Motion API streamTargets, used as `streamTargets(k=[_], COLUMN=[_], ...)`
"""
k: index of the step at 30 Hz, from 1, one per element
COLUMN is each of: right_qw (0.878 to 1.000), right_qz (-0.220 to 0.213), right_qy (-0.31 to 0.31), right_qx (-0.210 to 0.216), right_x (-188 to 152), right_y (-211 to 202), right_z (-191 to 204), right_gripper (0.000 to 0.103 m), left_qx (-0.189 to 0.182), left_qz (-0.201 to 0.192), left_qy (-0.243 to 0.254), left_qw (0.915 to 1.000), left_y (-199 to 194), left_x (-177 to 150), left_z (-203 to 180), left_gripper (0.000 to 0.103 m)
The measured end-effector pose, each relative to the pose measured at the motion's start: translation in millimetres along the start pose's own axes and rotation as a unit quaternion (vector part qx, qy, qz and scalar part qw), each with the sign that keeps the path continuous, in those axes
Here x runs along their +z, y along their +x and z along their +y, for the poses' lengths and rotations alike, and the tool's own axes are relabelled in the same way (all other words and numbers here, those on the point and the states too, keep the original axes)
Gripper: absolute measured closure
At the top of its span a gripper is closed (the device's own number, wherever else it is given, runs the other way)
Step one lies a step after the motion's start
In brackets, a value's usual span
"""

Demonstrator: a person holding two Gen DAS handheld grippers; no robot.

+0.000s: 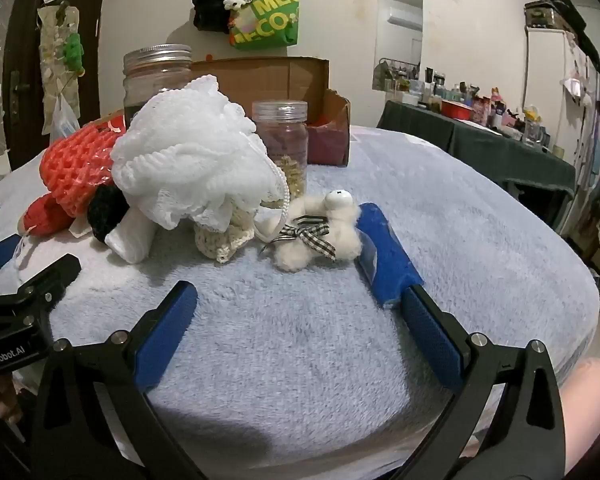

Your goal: Organize soft objects

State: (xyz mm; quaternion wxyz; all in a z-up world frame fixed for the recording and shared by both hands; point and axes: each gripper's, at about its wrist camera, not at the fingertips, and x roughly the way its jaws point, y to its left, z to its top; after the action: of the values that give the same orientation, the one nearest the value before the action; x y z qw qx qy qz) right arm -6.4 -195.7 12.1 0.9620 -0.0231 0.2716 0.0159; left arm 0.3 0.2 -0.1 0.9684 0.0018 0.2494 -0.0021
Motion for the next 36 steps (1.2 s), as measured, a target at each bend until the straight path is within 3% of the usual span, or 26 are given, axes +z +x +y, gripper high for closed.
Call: streamTargets(k=[36], right_qw=[1.000], right_qz=[0.000], right_qy=[0.001], right_qx=[0.001], right_x=[-0.4], right_y=[-1.0], right_z=[-0.4], right_gripper=[0.000], left_qx=[-0.001], left_qz=[0.004], left_qy=[0.000], left_qw=[1.0000], left_y=[0.2], left_x=[0.1], left_z=[-0.1], left_gripper=[0.000])
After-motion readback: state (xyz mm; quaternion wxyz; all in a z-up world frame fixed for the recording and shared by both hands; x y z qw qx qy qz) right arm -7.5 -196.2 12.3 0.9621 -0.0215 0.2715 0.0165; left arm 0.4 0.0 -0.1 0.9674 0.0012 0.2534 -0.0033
